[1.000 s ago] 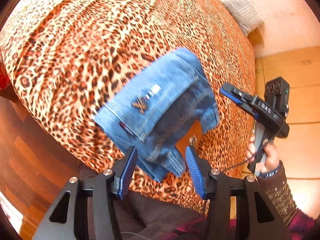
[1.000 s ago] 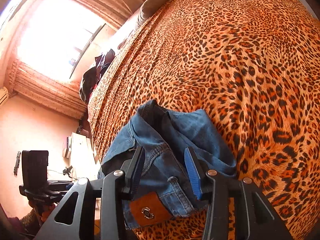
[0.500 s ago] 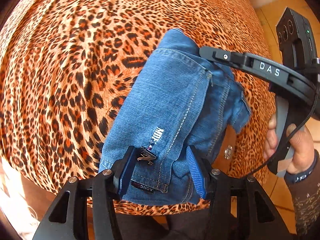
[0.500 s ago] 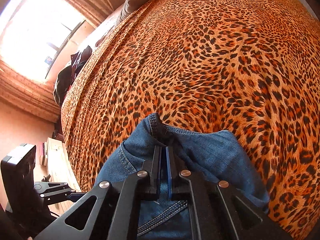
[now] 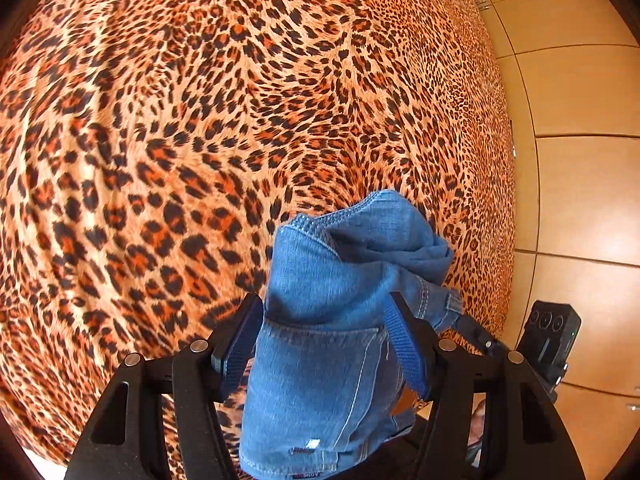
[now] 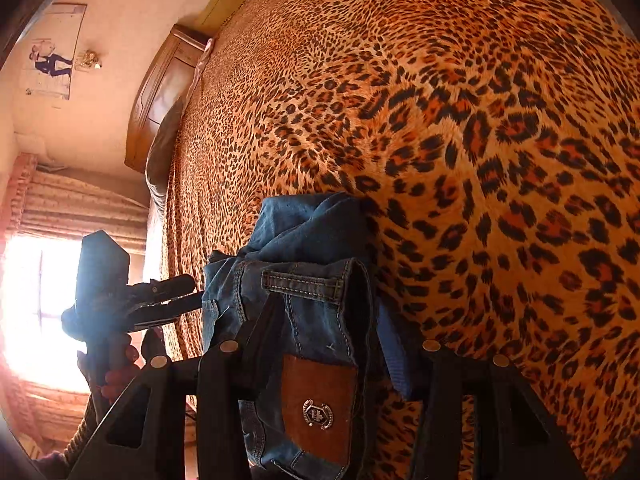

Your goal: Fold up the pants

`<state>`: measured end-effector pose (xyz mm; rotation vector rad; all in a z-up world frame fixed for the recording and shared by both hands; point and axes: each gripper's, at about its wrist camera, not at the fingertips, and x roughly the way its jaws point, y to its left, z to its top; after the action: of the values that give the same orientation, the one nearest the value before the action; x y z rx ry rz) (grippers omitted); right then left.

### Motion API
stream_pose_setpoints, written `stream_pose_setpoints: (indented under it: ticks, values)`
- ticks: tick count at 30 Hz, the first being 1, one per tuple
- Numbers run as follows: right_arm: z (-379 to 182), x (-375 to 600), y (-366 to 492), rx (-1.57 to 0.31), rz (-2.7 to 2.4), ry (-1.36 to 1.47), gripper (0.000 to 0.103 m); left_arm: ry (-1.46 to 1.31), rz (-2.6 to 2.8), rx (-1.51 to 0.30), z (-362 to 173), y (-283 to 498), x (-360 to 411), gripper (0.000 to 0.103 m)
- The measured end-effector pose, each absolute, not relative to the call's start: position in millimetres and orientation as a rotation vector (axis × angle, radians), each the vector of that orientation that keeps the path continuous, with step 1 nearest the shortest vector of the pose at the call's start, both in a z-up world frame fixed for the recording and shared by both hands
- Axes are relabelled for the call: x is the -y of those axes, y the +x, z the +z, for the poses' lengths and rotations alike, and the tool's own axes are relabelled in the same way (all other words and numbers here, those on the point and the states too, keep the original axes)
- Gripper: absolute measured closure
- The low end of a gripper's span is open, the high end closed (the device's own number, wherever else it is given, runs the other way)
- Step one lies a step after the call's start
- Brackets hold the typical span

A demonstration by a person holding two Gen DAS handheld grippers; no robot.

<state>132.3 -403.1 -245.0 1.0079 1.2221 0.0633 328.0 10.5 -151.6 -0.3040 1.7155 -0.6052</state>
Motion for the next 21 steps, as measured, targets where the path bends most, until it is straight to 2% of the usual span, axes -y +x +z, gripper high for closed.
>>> stream_pose_setpoints:
  ticks: [2, 3, 4, 6, 9, 10, 11, 14, 16, 17, 19, 21]
  values:
    - [-255.8, 396.9, 127.0, -1.214, 0.022, 1.036, 0.055, -0.271, -0.580, -1.742, -162.7, 333.6, 1.4, 0.043]
    - [-255.0, 394.7, 126.3, -1.183, 0.027, 1.039, 0.077, -0.227, -0.554, -1.737, -168.8, 337.7, 7.1, 0.050]
    - [-246.7, 391.0, 126.6, -1.152, 0.028, 1.016, 0.094, -0.189, -0.540, -1.728, -174.2, 342.4, 11.6, 0.053]
    - [-230.2, 389.2, 128.6, -1.114, 0.004, 0.956, 0.095, -0.186, -0.527, -1.707, -177.1, 341.7, 11.2, 0.054]
    - [-247.1, 392.1, 132.1, -1.224, -0.072, 0.888, 0.095, -0.255, -0.532, -1.739, -189.4, 344.0, 7.6, 0.055]
    - [-253.3, 390.6, 131.5, -1.264, -0.091, 0.867, 0.094, -0.297, -0.531, -1.756, -190.6, 345.5, 4.1, 0.056]
    - [-255.3, 390.6, 127.8, -1.274, -0.090, 0.872, 0.090, -0.322, -0.547, -1.765, -190.9, 346.8, 1.7, 0.056]
    - [-246.1, 399.8, 104.5, -1.158, -0.046, 1.044, 0.083, -0.328, -0.628, -1.733, -177.7, 341.2, -9.3, 0.053]
    - [-244.4, 401.1, 85.7, -1.110, -0.012, 1.142, 0.052, -0.293, -0.669, -1.712, -169.7, 334.8, -16.3, 0.051]
    - [-243.8, 399.0, 77.8, -1.104, -0.009, 1.153, 0.048, -0.290, -0.697, -1.707, -165.7, 328.4, -19.3, 0.049]
    - [-246.4, 391.8, 67.4, -1.116, 0.015, 1.163, 0.048, -0.310, -0.737, -1.712, -160.4, 313.1, -27.6, 0.039]
    - [-251.3, 384.8, 61.1, -1.128, 0.039, 1.171, 0.048, -0.302, -0.742, -1.717, -159.0, 299.9, -29.3, 0.035]
